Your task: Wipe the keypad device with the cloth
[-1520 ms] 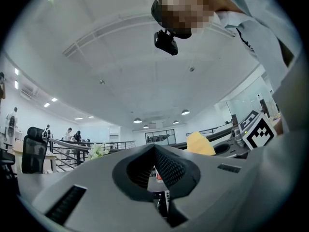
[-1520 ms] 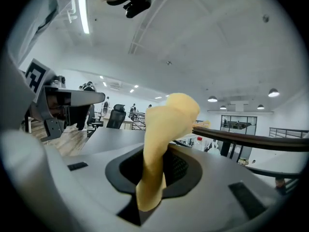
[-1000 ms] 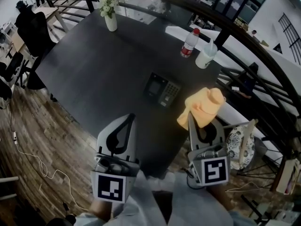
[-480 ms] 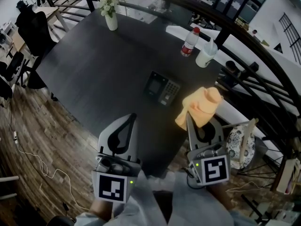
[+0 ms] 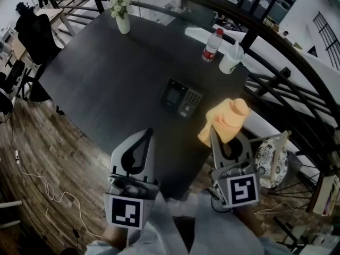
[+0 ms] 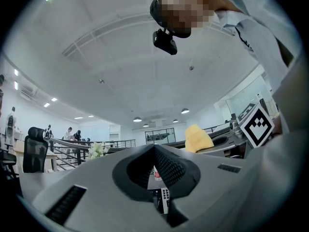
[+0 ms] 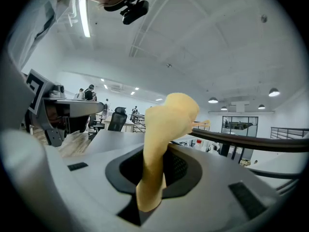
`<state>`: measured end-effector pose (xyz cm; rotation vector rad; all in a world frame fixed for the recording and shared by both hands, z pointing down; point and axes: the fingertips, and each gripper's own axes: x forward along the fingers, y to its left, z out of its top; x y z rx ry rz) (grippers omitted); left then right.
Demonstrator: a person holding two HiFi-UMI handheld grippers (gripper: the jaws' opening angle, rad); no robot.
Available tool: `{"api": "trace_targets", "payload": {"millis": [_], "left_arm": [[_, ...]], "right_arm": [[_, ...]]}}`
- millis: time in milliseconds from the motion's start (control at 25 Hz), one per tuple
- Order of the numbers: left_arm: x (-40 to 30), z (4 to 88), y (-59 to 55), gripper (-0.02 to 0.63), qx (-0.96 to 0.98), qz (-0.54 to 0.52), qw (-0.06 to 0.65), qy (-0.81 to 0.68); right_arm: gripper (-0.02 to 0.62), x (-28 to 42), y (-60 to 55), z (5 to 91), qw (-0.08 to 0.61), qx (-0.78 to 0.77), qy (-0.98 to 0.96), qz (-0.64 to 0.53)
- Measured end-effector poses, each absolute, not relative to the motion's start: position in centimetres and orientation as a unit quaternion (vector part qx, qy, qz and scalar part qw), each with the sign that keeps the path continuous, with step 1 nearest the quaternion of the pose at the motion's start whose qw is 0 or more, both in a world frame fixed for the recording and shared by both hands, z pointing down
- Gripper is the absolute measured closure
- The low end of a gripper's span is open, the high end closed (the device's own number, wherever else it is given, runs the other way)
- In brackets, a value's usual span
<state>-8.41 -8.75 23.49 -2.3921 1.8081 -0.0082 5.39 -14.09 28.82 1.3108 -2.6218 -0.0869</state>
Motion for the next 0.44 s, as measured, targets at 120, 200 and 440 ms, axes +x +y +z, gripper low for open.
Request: {"api": "trace_targets", "payload": {"millis": [120, 200, 440], "left_arm": [[-8.42, 23.54, -8.63, 0.594, -0.797, -0.005, 0.071, 0.599], [-8.45, 23.60, -8.63, 0.594, -0.798, -0.005, 0.070, 0.598], [-8.54, 23.87, -8.78, 0.594, -0.800, -0.005, 0.070, 0.596]], "right_arm": [[0.526, 5.35, -13.90, 28.95, 0.106, 0.446, -0.888, -0.026], [0.526, 5.28, -13.80, 29.07, 0.107, 0.447, -0.888, -0.026], [0.526, 5.17, -13.76, 29.65, 0.113, 0.447, -0.887, -0.022]]}}
